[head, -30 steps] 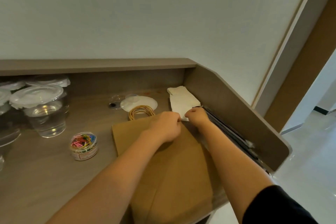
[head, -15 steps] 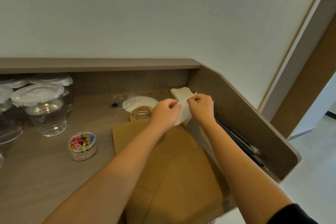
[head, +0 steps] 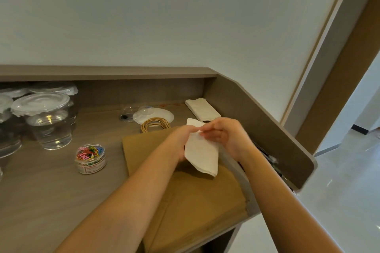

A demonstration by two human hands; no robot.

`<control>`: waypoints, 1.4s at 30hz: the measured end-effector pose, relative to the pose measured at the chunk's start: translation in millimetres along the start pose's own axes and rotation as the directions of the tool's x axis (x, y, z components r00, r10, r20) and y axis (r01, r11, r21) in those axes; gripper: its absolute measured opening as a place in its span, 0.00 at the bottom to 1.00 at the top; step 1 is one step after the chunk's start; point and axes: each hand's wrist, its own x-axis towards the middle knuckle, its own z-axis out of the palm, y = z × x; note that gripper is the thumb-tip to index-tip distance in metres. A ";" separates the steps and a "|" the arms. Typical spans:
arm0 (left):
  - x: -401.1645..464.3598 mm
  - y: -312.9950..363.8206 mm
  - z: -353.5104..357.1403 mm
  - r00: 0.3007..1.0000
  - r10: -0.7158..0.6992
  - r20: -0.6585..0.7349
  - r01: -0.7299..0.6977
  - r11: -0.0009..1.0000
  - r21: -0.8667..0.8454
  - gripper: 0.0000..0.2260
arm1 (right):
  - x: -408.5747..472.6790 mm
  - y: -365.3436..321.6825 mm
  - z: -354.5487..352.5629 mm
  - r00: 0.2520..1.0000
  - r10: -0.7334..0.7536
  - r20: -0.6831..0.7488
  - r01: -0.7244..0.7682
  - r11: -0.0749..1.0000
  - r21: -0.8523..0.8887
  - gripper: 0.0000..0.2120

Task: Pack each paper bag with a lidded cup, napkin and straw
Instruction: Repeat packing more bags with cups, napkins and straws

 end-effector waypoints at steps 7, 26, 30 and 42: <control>0.8 -11.6 -3.6 0.991 0.002 -0.137 -0.001 1.000 0.009 0.15 | 21.2 53.9 -41.3 0.948 0.014 -0.319 -0.284 0.491 -0.823 0.05; -5.6 -21.9 -10.8 0.980 0.195 -0.042 -0.199 0.952 -0.232 0.14 | -24.4 -11.7 33.0 0.976 -0.195 -0.093 0.090 0.759 -0.645 0.10; -23.9 -14.7 -21.6 0.937 0.315 -0.154 -0.336 0.930 -0.147 0.07 | -27.2 -7.9 56.2 0.982 -0.191 -0.006 0.142 0.746 -0.651 0.09; -152.8 -2.5 -127.5 0.779 0.624 0.068 -0.626 0.765 0.154 0.11 | -61.5 -71.2 153.5 0.953 -0.221 0.209 0.273 0.924 -0.268 0.20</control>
